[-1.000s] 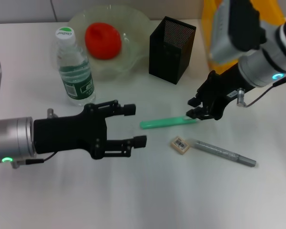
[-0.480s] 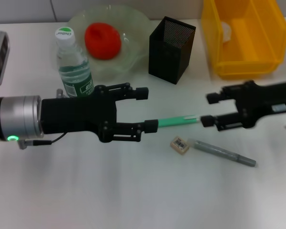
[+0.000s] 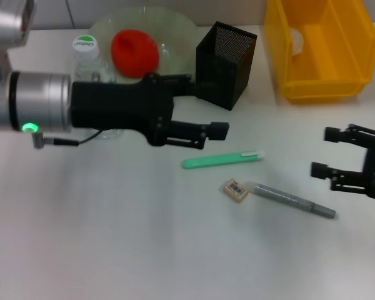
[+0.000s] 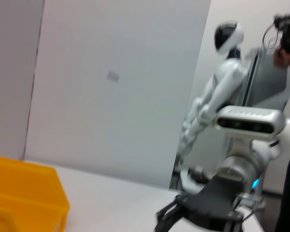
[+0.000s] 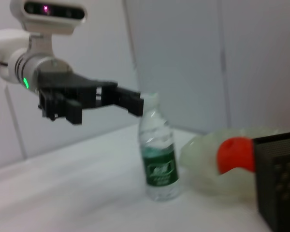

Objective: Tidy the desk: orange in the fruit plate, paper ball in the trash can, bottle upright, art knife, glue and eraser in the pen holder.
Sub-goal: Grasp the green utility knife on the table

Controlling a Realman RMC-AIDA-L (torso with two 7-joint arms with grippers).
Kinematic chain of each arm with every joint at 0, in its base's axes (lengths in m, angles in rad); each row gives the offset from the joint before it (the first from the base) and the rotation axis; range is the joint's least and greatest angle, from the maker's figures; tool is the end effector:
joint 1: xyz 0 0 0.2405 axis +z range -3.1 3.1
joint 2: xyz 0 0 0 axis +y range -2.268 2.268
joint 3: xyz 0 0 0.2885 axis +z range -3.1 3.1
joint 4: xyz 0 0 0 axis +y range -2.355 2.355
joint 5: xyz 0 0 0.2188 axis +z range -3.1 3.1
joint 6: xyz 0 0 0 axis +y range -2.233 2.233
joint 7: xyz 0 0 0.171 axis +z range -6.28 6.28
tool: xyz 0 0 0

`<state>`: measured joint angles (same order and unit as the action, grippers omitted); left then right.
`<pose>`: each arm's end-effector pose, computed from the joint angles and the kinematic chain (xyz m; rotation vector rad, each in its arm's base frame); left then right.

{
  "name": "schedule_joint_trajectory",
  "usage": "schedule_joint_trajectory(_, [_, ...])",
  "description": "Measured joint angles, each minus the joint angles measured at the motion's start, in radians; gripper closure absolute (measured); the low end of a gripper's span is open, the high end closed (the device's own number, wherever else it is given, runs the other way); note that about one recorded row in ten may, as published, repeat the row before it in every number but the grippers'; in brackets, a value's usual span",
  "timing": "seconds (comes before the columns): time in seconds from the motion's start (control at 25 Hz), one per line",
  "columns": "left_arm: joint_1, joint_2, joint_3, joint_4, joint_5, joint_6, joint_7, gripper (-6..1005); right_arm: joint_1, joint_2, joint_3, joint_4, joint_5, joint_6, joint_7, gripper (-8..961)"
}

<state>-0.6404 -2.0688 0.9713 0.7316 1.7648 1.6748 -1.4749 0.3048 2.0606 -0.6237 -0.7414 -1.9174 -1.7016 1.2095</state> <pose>-0.1845 0.3681 -0.0458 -2.9899 -0.3406 -0.8955 0.3340 0.2960 0.0007 -2.5997 0.5286 0.7536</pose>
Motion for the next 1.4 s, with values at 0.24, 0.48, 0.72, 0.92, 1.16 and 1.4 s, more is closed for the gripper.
schedule_joint_trajectory(0.24, [-0.01,0.001,0.198,0.27,0.036,-0.127,-0.226,165,-0.042,-0.017,0.08,0.103,0.013,-0.003,-0.064,130])
schedule_joint_trajectory(0.48, [-0.115,-0.002,0.344,0.385,0.25,-0.204,-0.48,164,-0.083,-0.019,0.115,0.128,0.012,0.018,-0.092,132])
schedule_joint_trajectory(0.72, [-0.209,-0.01,0.493,0.374,0.401,-0.28,-0.634,164,-0.093,-0.019,0.122,0.137,0.011,0.023,-0.096,133])
schedule_joint_trajectory(0.92, [-0.23,-0.011,0.643,0.373,0.472,-0.386,-0.724,166,-0.099,-0.019,0.123,0.137,0.009,0.029,-0.096,133])
schedule_joint_trajectory(1.16, [-0.232,-0.011,0.818,0.319,0.529,-0.544,-0.78,169,-0.099,-0.019,0.125,0.137,0.009,0.031,-0.097,133])
schedule_joint_trajectory(1.4, [-0.23,-0.011,0.872,0.264,0.539,-0.621,-0.784,231,-0.096,-0.018,0.125,0.137,0.009,0.037,-0.097,133])
